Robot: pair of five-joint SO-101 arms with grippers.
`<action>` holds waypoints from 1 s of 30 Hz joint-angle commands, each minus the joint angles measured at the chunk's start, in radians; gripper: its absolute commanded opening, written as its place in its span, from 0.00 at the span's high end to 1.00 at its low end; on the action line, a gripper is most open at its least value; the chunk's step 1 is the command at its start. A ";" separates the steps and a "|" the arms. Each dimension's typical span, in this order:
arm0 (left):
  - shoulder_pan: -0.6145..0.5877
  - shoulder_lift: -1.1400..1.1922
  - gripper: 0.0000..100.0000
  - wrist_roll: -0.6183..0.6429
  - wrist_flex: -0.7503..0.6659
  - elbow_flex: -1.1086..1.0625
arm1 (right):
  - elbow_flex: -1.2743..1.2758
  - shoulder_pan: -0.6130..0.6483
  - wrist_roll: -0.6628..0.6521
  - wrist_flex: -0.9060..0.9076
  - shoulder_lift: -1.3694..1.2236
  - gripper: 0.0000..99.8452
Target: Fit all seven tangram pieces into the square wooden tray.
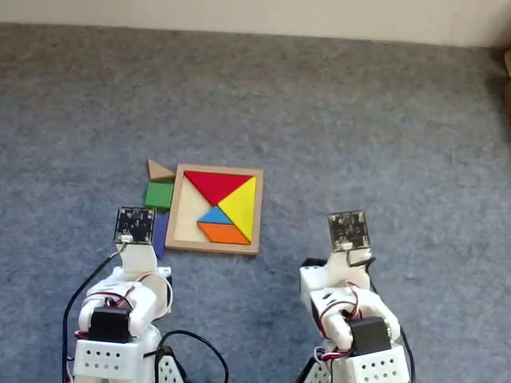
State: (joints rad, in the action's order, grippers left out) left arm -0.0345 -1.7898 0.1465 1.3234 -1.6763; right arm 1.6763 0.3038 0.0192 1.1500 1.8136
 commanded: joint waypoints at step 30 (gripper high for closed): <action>-0.015 -0.019 1.00 0.000 0.003 -0.021 | 0.153 -0.010 0.011 0.087 0.013 0.98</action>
State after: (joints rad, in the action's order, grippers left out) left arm -0.0345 -1.7898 0.1465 1.3234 -1.6763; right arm 1.6763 0.3053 0.0192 1.2298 1.8136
